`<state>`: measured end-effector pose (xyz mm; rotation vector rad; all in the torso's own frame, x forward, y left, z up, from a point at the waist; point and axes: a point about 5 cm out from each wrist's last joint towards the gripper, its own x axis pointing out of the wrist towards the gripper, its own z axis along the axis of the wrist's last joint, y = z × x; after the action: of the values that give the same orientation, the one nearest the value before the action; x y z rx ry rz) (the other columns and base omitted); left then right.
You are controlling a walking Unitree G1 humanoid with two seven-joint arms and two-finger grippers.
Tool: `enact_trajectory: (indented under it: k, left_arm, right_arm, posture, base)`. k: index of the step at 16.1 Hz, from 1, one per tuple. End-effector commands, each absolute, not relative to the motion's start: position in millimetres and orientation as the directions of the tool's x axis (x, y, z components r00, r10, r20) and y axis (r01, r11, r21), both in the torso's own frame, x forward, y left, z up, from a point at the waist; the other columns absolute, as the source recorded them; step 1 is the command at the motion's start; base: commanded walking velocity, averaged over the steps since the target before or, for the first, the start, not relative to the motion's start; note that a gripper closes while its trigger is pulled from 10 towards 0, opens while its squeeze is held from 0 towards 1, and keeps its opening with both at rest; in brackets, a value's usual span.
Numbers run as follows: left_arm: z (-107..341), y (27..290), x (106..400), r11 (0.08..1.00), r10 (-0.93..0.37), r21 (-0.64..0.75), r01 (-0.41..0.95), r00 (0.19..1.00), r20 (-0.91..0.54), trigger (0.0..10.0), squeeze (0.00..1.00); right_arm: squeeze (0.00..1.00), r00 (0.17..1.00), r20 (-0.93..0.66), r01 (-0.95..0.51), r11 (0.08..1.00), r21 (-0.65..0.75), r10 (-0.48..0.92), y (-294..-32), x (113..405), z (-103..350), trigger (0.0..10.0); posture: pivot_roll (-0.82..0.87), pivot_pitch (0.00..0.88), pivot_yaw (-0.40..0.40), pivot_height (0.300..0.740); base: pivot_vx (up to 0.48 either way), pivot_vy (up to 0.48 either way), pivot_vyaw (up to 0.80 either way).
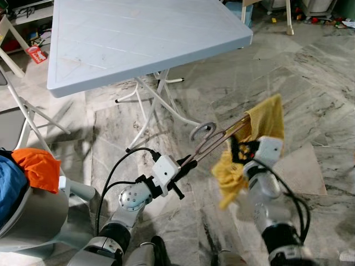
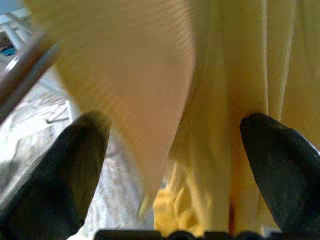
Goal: Hang hanger
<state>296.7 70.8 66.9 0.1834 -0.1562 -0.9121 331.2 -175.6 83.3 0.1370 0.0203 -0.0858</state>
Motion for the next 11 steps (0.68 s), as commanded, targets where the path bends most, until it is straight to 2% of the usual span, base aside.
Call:
enact_trajectory:
  k: [1,6,11]
  left_arm:
    - [75,72,296,0.591,-0.805,0.231,0.773,0.582,0.115,0.0,0.00]
    - [75,72,290,0.559,-0.829,0.227,0.797,0.543,0.135,0.0,0.00]
    - [75,72,287,0.540,-0.842,0.228,0.810,0.523,0.134,0.0,0.00]
  right_arm:
    - [0.00,0.993,-0.047,0.117,0.985,0.130,-0.112,-179,334,81,0.0]
    - [0.00,0.966,-0.075,0.252,0.966,0.059,-0.248,-201,345,84,0.0]
    - [0.00,0.954,-0.077,0.293,0.954,0.064,-0.288,-210,345,84,0.0]
  posture:
    - [-0.15,0.172,0.107,0.740]
    - [-0.14,0.174,0.098,0.740]
    - [-0.14,0.178,0.098,0.740]
  base:
    - [0.000,0.000,0.00]
    - [0.000,0.000,0.00]
    - [0.000,0.000,0.00]
